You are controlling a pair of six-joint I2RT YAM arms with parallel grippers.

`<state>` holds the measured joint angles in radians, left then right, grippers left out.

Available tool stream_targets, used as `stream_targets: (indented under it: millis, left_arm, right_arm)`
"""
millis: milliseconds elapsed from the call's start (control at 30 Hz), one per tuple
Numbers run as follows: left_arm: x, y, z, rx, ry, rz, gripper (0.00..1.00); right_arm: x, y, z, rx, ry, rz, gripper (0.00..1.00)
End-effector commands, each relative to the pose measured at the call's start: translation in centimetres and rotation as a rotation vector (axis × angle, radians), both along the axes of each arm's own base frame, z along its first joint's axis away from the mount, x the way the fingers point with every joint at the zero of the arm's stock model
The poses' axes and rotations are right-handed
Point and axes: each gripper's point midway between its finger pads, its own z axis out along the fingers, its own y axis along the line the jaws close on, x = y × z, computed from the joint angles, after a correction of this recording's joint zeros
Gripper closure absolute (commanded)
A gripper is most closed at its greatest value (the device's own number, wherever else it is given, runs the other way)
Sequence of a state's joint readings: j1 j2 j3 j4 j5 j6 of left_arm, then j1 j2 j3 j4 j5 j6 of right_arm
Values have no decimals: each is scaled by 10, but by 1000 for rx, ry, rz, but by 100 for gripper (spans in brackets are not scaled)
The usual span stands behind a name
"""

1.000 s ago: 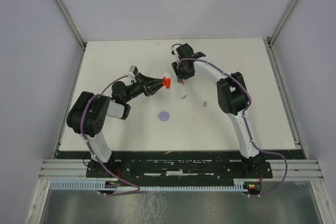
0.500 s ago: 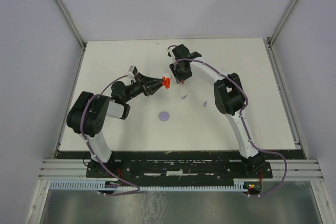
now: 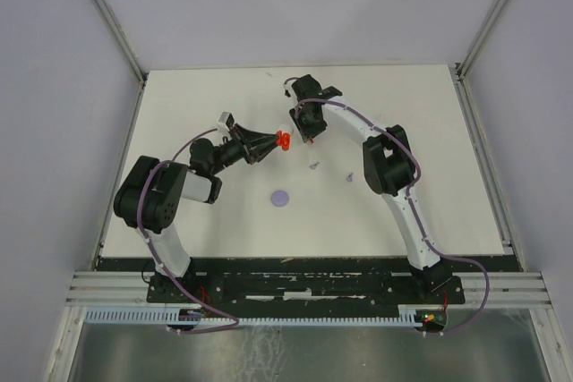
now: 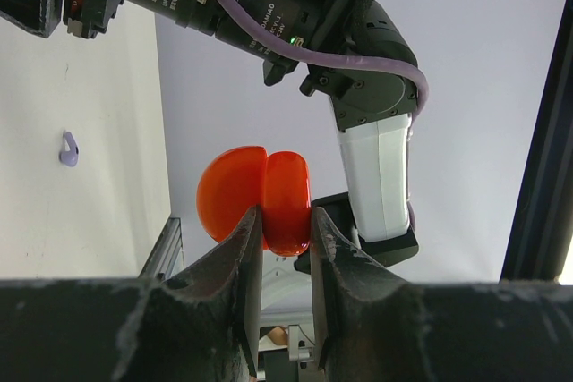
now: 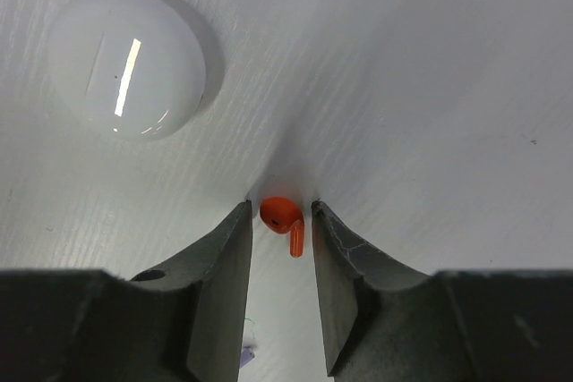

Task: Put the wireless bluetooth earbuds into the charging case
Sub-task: Pick up the earbud from the center of the board.

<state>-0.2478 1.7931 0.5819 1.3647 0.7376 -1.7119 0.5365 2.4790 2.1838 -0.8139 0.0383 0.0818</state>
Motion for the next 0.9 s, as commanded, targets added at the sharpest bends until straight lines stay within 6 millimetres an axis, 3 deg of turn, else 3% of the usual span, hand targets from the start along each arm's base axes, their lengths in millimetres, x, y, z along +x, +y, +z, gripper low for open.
stream_targets:
  millis: [0, 267, 433, 533, 700, 833, 867]
  left_arm:
    - [-2, 2, 10, -5, -81, -4, 97]
    - [-1, 3, 9, -4, -78, -2, 97]
    - [-1, 3, 7, -4, -74, 1, 97]
    - [0, 3, 8, -4, -76, 1, 97]
    - [0, 2, 7, 4, -65, -1, 97]
    - [2, 0, 7, 14, -63, -4, 97]
    - [3, -1, 8, 13, -63, -6, 97]
  right_arm:
    - [9, 0, 3, -21, -24, 3, 60]
    - [8, 0, 0, -28, -17, 5, 65]
    - [9, -2, 2, -33, -23, 3, 78]
    - [15, -3, 14, -29, -66, -12, 87]
    - [32, 2, 70, 131, -272, -46, 95]
    - [32, -1, 135, 296, -487, -60, 96]
    - [29, -3, 161, 344, -562, -61, 96]
